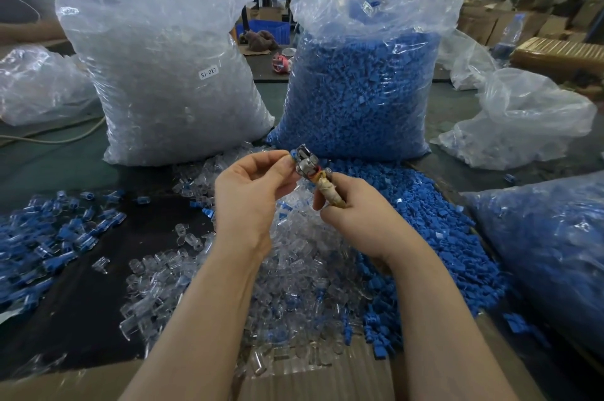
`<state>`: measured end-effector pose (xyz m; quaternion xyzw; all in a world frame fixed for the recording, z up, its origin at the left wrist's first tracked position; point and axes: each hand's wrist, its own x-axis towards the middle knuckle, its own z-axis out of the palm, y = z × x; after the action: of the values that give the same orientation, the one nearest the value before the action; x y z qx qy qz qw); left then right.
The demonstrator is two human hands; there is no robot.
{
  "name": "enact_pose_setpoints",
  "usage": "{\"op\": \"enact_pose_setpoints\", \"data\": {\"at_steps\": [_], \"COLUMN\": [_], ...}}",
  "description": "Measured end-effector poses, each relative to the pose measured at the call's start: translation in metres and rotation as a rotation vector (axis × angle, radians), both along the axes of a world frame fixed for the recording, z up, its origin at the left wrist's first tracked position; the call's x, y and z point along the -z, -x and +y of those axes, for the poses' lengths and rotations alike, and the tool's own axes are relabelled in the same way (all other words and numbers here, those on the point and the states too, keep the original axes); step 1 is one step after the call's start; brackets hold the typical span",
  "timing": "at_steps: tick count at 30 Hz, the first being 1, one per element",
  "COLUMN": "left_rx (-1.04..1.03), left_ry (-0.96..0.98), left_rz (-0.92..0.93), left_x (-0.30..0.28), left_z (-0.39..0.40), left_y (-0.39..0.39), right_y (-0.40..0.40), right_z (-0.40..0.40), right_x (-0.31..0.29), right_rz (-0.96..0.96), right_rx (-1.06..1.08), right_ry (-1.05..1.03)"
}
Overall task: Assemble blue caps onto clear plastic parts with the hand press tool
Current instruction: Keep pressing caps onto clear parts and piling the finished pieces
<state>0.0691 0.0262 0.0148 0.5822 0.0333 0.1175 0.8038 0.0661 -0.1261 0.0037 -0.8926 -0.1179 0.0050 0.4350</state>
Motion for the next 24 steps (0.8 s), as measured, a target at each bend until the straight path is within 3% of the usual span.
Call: {"op": "enact_pose_setpoints", "data": {"at_steps": [3, 6, 8, 12, 19, 24], "left_rx": [-0.053, -0.231, -0.370, -0.635, -0.616, -0.433], "left_ry": [0.022, 0.030, -0.164, -0.856, -1.119, -1.366], "left_rz": [0.041, 0.115, 0.169, 0.349, 0.499, 0.591], "left_x": [0.000, 0.003, 0.009, 0.028, 0.032, 0.023], "left_z": [0.014, 0.050, 0.083, 0.134, 0.141, 0.131], "left_y": [-0.004, -0.014, -0.016, -0.006, -0.001, -0.008], "right_y": [-0.002, -0.005, -0.007, -0.010, -0.011, -0.010], "right_z": [-0.002, -0.010, -0.018, -0.029, -0.035, -0.033], "right_x": [0.000, 0.003, 0.006, 0.012, 0.019, 0.019], "right_rz": [-0.021, -0.031, -0.013, 0.026, 0.142, 0.169], "right_rx": [0.045, 0.161, 0.232, 0.351, 0.436, 0.527], "right_ry": [0.028, 0.047, 0.079, 0.246, 0.384, 0.443]}}
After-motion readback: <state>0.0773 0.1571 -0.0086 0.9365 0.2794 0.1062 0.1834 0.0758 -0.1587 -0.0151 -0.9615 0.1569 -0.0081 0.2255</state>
